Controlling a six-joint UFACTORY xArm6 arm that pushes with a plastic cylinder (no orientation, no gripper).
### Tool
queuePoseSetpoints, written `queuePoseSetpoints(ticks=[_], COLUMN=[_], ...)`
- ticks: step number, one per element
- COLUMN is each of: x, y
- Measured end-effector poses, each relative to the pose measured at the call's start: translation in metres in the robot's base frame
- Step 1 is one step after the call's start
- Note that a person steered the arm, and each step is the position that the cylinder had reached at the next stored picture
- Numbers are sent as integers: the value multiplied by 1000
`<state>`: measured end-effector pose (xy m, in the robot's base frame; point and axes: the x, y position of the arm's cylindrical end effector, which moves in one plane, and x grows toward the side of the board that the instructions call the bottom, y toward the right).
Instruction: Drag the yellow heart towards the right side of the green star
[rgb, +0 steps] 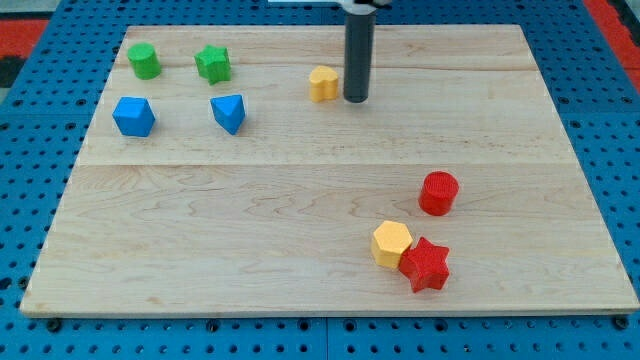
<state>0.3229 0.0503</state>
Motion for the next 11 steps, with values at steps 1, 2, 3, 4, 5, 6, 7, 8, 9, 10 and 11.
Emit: queuePoseSetpoints(ticks=[1,2,3,4,5,6,7,8,9,10,11], x=[-37,-5,20,-4,-18,-5,2,-6,-26,-25,-5], y=[-41,-12,7,-42,-59,-44,-66,-97,-114,-112,-52])
